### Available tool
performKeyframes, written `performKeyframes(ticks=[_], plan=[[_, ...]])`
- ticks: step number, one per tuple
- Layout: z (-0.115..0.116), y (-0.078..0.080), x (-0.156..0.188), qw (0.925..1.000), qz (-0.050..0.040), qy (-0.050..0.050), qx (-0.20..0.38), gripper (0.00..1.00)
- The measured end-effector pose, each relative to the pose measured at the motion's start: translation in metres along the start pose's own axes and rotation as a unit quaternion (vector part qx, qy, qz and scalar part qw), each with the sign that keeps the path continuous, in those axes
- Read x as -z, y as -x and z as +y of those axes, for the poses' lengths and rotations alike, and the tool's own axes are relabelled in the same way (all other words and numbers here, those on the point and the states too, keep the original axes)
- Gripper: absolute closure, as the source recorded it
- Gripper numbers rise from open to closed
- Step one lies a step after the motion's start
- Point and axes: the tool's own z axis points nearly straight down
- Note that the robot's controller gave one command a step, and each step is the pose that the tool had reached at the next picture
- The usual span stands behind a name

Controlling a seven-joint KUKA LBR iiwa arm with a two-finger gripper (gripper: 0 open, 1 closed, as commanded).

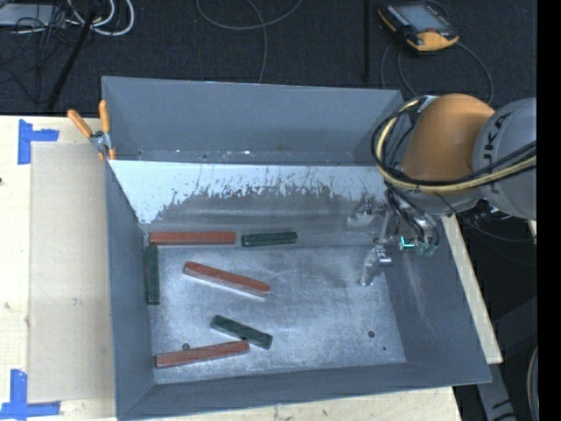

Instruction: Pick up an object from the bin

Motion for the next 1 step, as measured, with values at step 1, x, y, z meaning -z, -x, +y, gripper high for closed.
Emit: performKeyframes(ticks=[1], plan=[[0.0208, 0.0005, -0.0200, 1.0000, 0.0039, 0.002, 0.001, 0.00]])
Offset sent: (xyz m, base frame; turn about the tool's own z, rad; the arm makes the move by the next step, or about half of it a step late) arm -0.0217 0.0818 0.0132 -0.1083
